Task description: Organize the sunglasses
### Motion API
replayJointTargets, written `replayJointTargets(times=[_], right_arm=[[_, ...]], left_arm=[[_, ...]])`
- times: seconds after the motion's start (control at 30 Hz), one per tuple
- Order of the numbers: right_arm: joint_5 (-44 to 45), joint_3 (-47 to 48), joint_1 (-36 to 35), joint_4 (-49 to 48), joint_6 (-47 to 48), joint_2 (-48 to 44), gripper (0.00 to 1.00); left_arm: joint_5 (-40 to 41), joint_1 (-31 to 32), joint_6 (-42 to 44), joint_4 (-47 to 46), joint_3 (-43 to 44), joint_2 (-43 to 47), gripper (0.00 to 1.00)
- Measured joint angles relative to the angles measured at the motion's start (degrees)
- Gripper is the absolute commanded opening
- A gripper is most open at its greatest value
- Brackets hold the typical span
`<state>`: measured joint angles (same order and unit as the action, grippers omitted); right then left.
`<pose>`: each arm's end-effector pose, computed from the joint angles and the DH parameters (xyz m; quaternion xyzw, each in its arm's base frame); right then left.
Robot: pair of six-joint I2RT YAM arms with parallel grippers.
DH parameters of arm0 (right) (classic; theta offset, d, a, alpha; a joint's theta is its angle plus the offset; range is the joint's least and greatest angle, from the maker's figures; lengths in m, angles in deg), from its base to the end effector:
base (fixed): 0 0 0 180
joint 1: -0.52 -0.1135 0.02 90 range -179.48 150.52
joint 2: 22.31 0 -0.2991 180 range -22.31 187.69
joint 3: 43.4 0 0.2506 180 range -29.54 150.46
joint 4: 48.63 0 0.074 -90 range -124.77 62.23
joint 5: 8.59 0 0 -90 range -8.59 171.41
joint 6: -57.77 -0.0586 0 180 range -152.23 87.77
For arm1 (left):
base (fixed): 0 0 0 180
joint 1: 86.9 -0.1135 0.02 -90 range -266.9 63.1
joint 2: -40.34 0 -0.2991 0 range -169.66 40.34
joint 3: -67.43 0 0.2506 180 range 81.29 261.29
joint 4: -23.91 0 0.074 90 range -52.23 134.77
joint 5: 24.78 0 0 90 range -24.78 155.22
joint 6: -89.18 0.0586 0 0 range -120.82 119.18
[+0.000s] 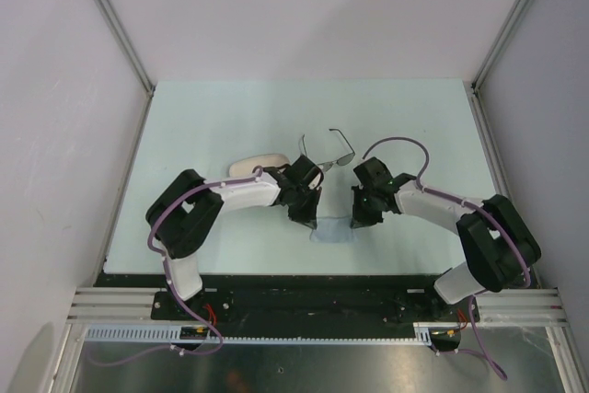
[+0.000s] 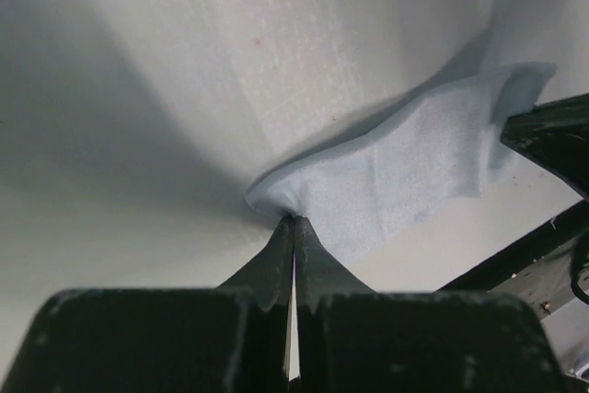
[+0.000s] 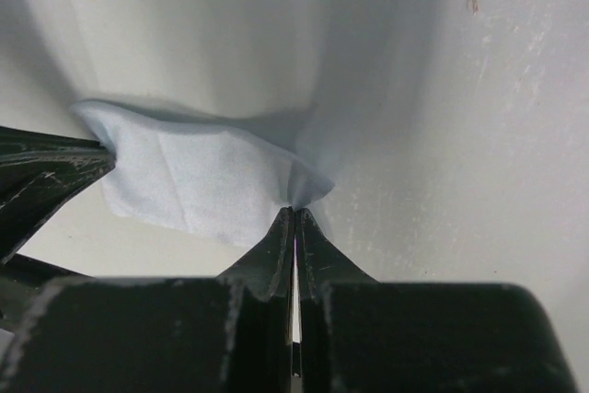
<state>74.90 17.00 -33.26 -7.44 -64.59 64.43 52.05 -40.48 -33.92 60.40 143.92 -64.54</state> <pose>0.2275 0.1602 0.1787 -0.0232 0.9790 0.1528 0.1326 0.2474 -0.2793 0.1648 0.1372 0.9602 -0.2242 0.0945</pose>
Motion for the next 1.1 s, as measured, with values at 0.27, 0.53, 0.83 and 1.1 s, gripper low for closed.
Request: replayJointTargets(times=[0.27,0.53,0.83,1.1], right_arm=[[-0.48,1.77,-0.13,-2.03,-0.20,-1.46,0.00],[-2.01,6.29,-0.31,-3.45,-0.20,-1.20,0.00],[-4.11,13.64,-1.40,-5.20,-0.17,3.15,0.00],[-5.79,26.23,-3.23,-5.77,0.26,11.80,0.00]], left_arm=[[2.56,-1.11,0.66,3.74,2.86,1.03,0.00],[3.96,-3.15,1.64,5.77,3.69,4.98,0.00],[5.53,-7.54,3.17,8.37,4.22,9.46,0.00],[7.41,-13.68,5.77,10.78,4.35,13.90,0.00]])
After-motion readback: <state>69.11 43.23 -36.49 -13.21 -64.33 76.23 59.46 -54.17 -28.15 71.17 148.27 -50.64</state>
